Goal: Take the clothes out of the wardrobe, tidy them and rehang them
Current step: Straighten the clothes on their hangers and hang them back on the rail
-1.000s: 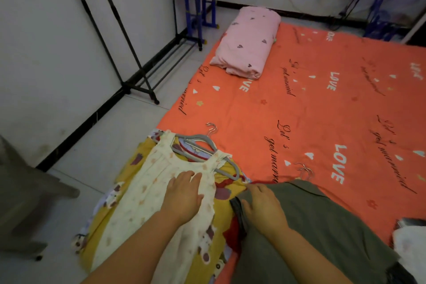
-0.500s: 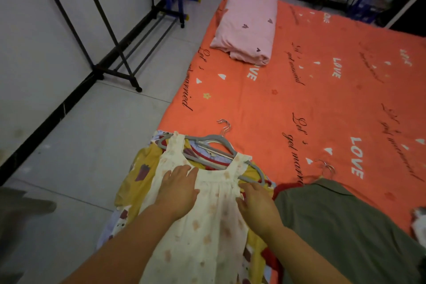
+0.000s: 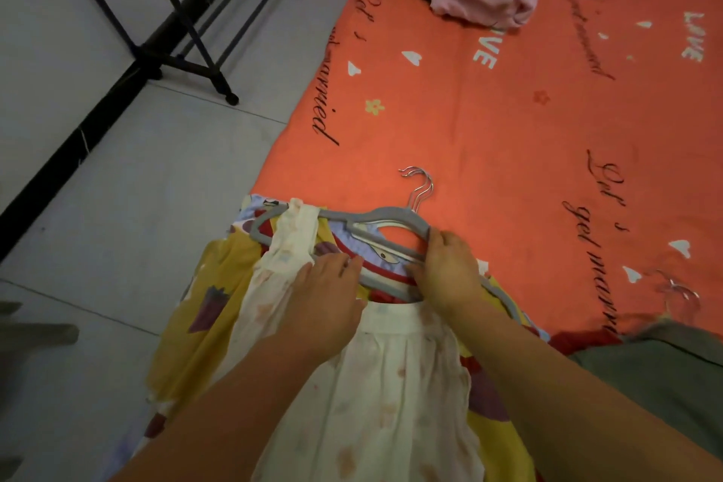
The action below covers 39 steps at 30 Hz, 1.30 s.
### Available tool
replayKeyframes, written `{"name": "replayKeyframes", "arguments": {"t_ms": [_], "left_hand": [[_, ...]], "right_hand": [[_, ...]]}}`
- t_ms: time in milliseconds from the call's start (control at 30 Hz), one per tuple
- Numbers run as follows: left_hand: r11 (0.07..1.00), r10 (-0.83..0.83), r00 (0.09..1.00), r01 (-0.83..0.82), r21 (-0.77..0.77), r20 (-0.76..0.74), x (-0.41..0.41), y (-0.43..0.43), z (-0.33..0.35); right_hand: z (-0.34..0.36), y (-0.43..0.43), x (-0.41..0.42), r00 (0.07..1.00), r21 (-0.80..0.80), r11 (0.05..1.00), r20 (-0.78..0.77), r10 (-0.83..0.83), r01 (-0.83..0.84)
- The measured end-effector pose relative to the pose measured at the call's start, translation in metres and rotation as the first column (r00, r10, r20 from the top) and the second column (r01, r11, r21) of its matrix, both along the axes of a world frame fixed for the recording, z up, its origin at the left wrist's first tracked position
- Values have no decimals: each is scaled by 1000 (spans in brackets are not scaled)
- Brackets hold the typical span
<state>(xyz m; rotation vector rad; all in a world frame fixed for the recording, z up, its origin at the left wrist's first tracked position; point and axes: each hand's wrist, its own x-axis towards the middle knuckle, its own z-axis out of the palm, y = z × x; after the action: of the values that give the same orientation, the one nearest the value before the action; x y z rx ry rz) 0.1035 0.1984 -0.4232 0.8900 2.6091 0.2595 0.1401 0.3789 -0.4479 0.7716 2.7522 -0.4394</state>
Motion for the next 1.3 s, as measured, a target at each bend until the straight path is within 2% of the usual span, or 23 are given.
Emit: {"name": "replayKeyframes", "arguments": {"t_ms": [200, 367, 533, 633, 733, 967, 1167, 1300], "left_hand": [[997, 0, 997, 6, 79, -80, -10, 5, -5], [981, 63, 993, -42, 190, -104, -13, 5, 16], [955, 90, 966, -14, 295, -244, -14, -7, 72], [936, 124, 933, 3, 353, -337, -10, -22, 116], [909, 133, 880, 76, 410, -456, -2, -50, 164], [884, 155, 841, 117, 453, -518, 40, -143, 278], [914, 288, 730, -15, 406, -620, 88, -229, 340], [883, 440, 589, -148, 444, -678, 138, -283, 364]], "right_hand": [[-10, 5, 1, 991, 26, 997, -113, -68, 71], [18, -2, 12, 924, -142, 981, -341, -172, 130], [85, -17, 30, 817, -33, 999, -574, -53, 42], [136, -37, 49, 749, 1, 1000, -662, -11, 16], [188, -61, 71, 702, 20, 1000, -712, 31, -23], [302, -139, 105, 640, 47, 992, -760, 113, -119], [365, -207, 120, 579, 50, 952, -784, 224, -301], [391, -251, 128, 451, 100, 855, -815, 364, -510]]}}
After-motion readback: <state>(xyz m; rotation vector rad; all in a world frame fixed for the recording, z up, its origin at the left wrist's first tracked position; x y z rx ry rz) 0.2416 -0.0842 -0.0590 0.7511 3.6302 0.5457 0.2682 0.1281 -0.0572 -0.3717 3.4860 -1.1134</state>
